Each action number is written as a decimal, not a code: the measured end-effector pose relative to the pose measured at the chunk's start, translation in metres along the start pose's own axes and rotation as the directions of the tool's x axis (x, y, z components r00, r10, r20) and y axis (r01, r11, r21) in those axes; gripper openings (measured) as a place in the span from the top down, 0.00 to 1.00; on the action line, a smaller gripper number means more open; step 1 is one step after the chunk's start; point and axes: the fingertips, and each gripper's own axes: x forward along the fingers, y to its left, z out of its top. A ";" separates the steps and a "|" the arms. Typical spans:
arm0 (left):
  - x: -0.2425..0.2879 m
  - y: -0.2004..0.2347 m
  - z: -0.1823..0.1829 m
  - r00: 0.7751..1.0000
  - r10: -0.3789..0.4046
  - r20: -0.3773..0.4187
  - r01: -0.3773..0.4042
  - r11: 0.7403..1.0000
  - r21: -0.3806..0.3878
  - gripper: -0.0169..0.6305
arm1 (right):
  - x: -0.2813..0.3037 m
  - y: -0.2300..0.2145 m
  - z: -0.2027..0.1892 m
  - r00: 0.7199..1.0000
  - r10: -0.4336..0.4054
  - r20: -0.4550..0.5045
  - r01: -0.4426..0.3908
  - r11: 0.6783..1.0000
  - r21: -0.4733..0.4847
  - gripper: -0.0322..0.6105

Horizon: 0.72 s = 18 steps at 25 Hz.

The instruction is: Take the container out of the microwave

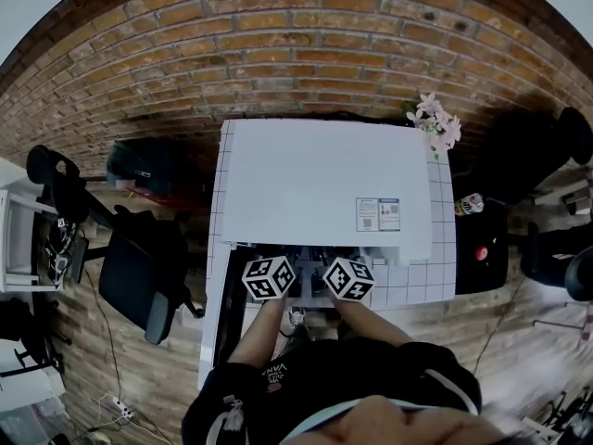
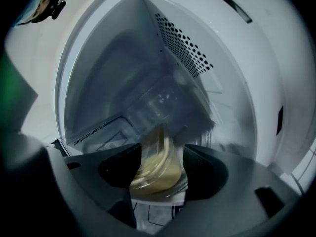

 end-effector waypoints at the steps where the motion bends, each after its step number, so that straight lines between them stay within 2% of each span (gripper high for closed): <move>1: 0.002 -0.001 -0.001 1.000 -0.008 -0.006 0.008 1.000 0.000 0.58 | 0.002 -0.001 -0.002 1.000 0.003 -0.005 -0.003 1.000 -0.004 0.58; 9: 0.009 -0.001 -0.006 0.999 -0.036 -0.027 0.036 0.999 -0.009 0.58 | 0.009 0.004 -0.011 0.996 0.060 -0.058 -0.061 0.998 -0.006 0.60; 12: 0.008 -0.003 -0.006 0.999 -0.048 -0.025 0.048 0.999 -0.009 0.64 | 0.009 0.006 -0.012 0.995 0.066 -0.076 -0.067 0.998 -0.018 0.61; 18: 0.004 -0.007 -0.006 0.998 -0.057 -0.023 0.057 0.998 0.008 0.65 | 0.004 0.009 -0.013 0.993 0.072 -0.097 -0.075 0.997 -0.022 0.62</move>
